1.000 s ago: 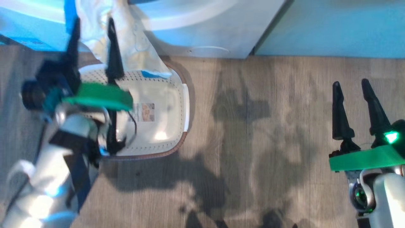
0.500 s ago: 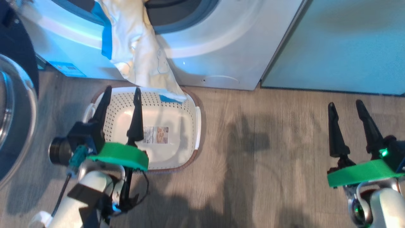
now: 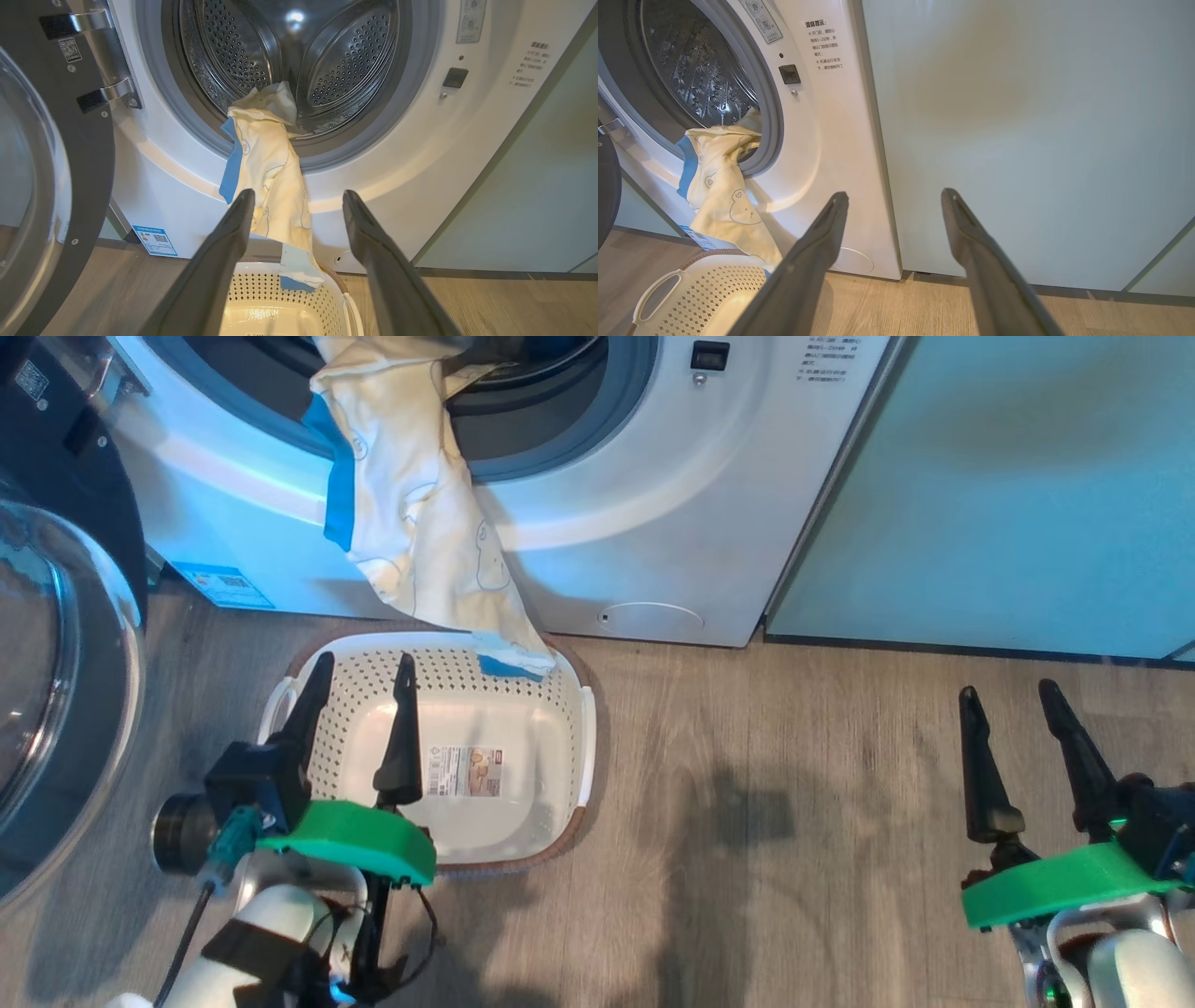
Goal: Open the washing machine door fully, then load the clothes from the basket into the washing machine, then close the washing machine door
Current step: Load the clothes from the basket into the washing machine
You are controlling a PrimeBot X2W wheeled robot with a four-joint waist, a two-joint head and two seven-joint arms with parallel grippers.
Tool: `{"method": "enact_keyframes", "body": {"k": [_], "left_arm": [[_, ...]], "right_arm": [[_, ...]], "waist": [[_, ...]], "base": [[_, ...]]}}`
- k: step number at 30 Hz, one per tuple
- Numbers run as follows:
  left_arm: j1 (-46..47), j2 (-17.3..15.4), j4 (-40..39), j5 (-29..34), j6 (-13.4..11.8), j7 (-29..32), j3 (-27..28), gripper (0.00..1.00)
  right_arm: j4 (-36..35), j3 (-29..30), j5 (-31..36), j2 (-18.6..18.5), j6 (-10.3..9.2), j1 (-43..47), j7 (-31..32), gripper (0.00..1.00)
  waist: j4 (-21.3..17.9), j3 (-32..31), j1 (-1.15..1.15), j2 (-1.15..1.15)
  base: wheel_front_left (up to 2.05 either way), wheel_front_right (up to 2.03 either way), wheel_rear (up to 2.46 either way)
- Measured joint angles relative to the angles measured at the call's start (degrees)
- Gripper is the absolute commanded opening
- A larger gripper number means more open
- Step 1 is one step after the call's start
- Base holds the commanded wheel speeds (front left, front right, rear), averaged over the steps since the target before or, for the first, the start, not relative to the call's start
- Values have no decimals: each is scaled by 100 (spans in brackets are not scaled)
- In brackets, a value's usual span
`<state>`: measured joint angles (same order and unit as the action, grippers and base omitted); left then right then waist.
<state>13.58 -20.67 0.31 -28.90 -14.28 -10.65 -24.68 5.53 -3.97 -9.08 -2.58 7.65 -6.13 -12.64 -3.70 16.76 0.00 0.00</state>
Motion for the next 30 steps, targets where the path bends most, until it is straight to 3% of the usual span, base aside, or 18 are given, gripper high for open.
{"method": "enact_keyframes", "body": {"k": [18, 30], "left_arm": [[30, 47, 209, -45, 1, -23, -62, 100], [626, 87, 898, -255, 16, -42, -90, 100]], "right_arm": [[-96, -32, -54, 0, 0, -1, 2, 100], [-111, -144, -102, 0, 0, -108, -46, 100]], "waist": [[-15, 143, 0, 0], [-128, 622, 1, 0]], "base": [[0, 0, 0], [0, 0, 0]]}}
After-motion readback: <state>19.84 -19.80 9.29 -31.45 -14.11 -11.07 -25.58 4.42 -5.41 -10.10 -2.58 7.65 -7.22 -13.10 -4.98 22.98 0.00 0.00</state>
